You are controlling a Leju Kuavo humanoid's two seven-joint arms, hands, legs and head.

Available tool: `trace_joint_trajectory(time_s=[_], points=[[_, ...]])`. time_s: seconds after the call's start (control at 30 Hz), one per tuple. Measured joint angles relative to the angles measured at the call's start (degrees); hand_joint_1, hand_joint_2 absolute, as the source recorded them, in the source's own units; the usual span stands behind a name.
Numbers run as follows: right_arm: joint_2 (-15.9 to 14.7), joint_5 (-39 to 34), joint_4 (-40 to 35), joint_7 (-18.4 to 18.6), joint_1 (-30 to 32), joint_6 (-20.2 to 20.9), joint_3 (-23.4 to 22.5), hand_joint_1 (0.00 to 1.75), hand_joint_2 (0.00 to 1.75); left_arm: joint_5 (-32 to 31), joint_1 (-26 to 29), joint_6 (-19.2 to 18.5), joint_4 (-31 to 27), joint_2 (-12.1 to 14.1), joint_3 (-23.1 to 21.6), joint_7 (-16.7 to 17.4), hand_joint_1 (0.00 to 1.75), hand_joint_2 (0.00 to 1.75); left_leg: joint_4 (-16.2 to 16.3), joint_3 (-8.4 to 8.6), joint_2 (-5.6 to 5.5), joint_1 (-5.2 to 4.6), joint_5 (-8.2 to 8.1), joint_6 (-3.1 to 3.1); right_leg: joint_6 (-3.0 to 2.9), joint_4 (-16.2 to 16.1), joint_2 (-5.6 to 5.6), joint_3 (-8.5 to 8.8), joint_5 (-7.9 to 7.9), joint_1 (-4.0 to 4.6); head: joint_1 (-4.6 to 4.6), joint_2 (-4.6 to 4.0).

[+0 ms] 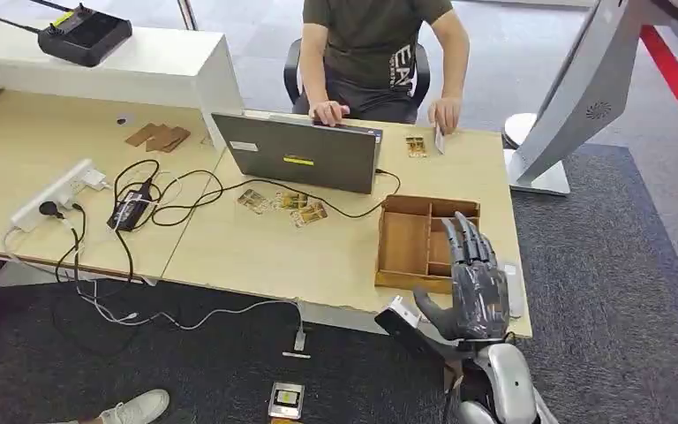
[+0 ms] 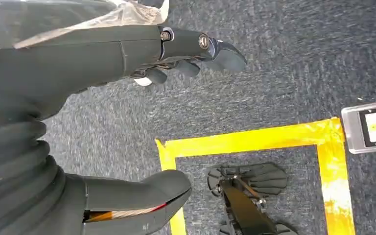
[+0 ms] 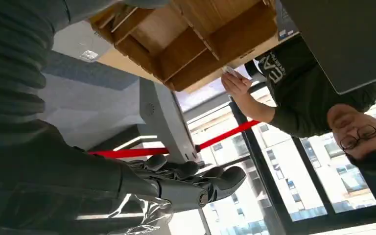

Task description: Pass the card to the sensor for recognition and then transmit it.

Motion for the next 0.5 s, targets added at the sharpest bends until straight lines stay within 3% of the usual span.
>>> trace_joint_trajectory(time_s=[0.33, 0.5], points=[[-0.28, -3.63, 6.26, -0.11, 1.21, -1.27, 0.35, 0.0, 1.75, 0.61, 0.79, -0.33, 0.39, 0.07, 1.75, -0.02, 0.0, 1.75, 0.0, 0.0, -0.02, -0.01, 0.03, 0.0, 0.0, 0.0, -0.02, 0.02, 0.0, 0.0, 0.0, 0.0], [-0.26, -1.53, 10.91, 0.0, 0.88, -2.93, 0.42, 0.0, 1.75, 0.24, 0.83, -0.33, 0.39, 0.15, 1.75, 1.09, 0.0, 1.75, 0.0, -0.01, -0.01, -0.01, 0.02, 0.0, 0.0, 0.0, -0.02, 0.02, 0.01, -0.01, -0.02, 0.0]])
